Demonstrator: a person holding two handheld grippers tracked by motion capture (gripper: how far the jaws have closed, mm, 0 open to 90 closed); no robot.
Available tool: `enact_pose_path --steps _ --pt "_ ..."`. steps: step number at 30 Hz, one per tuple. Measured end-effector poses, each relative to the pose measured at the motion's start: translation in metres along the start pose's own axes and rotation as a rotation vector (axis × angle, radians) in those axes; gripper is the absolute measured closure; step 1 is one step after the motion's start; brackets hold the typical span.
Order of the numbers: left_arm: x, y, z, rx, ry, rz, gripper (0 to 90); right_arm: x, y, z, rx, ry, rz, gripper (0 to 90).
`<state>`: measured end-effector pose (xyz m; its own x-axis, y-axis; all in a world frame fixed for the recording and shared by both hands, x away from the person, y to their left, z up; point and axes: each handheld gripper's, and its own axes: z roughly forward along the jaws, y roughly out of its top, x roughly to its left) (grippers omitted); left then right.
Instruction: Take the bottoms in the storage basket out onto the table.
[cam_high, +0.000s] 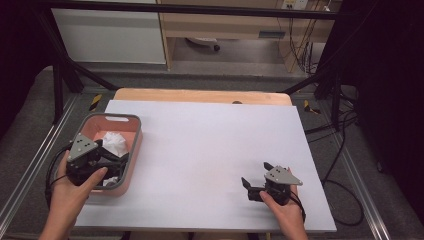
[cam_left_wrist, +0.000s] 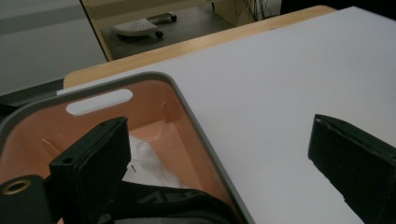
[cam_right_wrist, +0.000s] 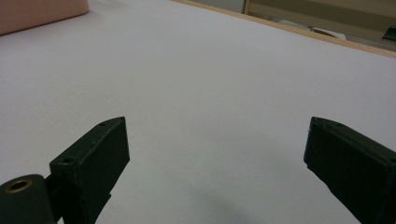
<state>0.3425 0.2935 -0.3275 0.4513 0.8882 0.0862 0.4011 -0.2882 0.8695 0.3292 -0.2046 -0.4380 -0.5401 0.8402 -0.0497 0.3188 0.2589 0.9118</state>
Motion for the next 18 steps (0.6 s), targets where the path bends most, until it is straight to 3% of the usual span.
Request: enact_pose_path --steps 4,7,9,16,18 --pt "0.01 0.006 0.006 0.04 0.007 0.006 6.0 0.004 0.001 0.0 0.006 0.008 -0.017 6.8" --pt "0.019 0.005 0.011 0.064 -0.004 -0.018 5.9 0.008 0.001 0.0 0.014 0.013 -0.037 6.8" --pt "0.025 0.004 0.014 0.065 0.014 -0.029 6.6 0.009 0.001 0.0 0.016 0.018 -0.045 6.8" --pt "0.044 0.005 0.023 0.11 0.036 -0.046 6.8 0.01 0.001 0.005 0.031 0.025 -0.041 6.4" --pt "0.051 0.006 0.026 0.129 0.031 -0.069 6.6 0.01 0.001 0.005 0.035 0.027 -0.044 6.3"
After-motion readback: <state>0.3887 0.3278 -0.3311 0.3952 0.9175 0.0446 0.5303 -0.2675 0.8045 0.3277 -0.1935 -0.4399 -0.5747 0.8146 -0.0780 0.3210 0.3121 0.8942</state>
